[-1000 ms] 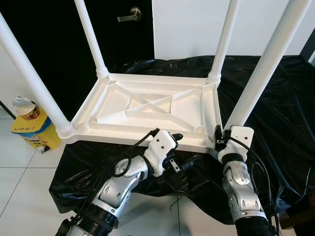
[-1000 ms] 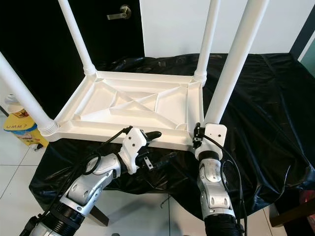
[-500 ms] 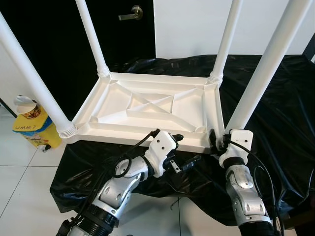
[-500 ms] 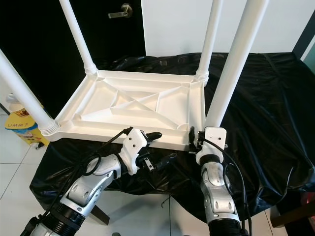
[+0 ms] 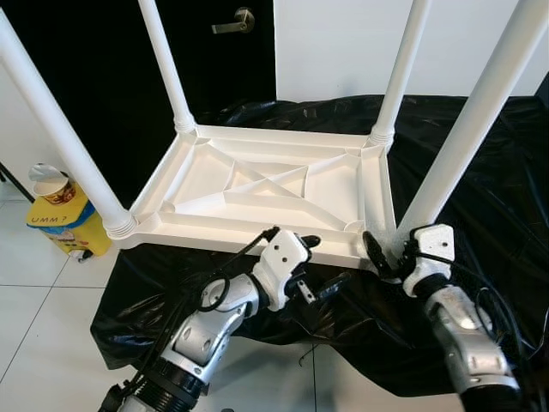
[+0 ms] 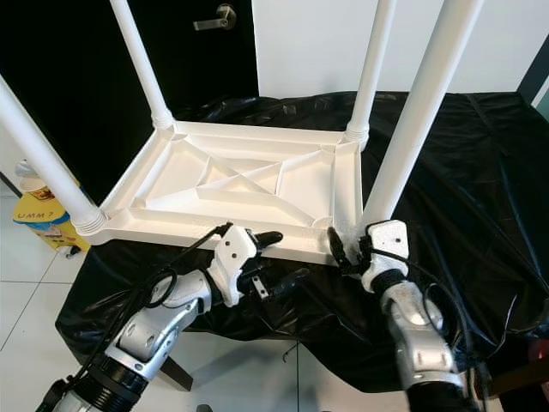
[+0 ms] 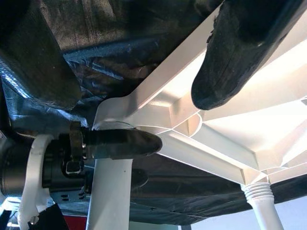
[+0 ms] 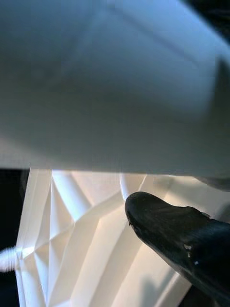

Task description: Building children table

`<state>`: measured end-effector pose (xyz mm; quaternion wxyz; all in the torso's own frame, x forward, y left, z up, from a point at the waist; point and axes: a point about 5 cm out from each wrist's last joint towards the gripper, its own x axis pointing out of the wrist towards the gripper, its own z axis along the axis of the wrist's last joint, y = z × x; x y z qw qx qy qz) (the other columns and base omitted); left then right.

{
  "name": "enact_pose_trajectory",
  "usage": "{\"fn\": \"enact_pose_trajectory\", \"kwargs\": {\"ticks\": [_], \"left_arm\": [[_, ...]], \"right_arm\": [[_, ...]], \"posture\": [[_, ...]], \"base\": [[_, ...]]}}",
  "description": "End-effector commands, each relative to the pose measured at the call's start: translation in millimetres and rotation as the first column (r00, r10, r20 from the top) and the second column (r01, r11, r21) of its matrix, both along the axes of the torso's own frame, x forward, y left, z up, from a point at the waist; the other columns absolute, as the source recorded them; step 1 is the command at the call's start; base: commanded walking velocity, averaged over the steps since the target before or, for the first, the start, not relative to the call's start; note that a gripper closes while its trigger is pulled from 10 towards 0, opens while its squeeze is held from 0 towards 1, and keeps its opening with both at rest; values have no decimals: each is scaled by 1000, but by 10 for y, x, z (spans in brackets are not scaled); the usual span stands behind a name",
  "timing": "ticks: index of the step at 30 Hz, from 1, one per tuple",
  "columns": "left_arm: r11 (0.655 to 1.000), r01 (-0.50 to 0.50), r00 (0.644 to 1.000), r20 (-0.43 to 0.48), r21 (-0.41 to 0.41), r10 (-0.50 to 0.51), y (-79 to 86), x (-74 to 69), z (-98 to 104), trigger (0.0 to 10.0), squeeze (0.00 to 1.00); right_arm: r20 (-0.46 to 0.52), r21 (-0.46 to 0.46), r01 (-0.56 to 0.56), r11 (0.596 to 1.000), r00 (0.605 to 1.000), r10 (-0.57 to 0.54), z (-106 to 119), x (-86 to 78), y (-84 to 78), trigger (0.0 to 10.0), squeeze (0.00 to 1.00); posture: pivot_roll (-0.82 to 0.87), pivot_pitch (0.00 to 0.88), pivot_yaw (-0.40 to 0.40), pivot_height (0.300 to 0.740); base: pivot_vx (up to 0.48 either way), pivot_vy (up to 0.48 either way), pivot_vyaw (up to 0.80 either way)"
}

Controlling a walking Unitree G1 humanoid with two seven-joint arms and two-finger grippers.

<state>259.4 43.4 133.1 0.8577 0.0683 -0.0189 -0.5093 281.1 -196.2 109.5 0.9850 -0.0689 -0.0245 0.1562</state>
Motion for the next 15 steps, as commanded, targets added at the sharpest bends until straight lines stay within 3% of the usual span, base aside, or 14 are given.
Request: {"fn": "enact_pose_trajectory", "kwargs": {"ticks": [1, 4, 5, 12, 13, 14, 15], "left_arm": [[999, 42, 999, -16, 12, -42, -11, -38, -23, 10000, 0], [999, 42, 999, -15, 11, -42, -13, -38, -22, 10000, 0], [999, 41, 999, -14, 11, -41, -11, -34, -20, 10000, 0], [999, 42, 999, -13, 11, -42, -6, -35, -18, 10000, 0], [999, 43, 999, -13, 12, -43, -7, -34, -15, 10000, 0], [999, 44, 999, -13, 12, -44, -7, -32, -13, 10000, 0], [999, 44, 999, -13, 12, -44, -7, -32, -13, 10000, 0]], "right_arm": [[-15, -1, -47, 999, 999, 47, -24, 13, 51, 10000, 0], [-29, -16, -80, 997, 996, 79, -35, 37, 61, 10000, 0], [-39, -15, -87, 996, 995, 87, -54, 30, 60, 0, 0], [-73, -29, -91, 995, 993, 89, -149, -33, 14, 0, 0], [-81, -27, -84, 996, 993, 82, -163, -37, 0, 7765, 0], [-85, -23, -81, 996, 993, 79, -173, -37, -10, 10000, 0], [-85, -23, -81, 996, 993, 79, -173, -37, -10, 10000, 0]], "posture": [[3, 0, 21, 740], [3, 0, 19, 740], [4, 0, 18, 740], [2, 0, 24, 740], [0, 0, 26, 740], [0, 0, 28, 740], [0, 0, 28, 740]], "base": [[0, 0, 0], [0, 0, 0], [0, 0, 0], [0, 0, 0], [0, 0, 0], [0, 0, 0], [0, 0, 0]]}}
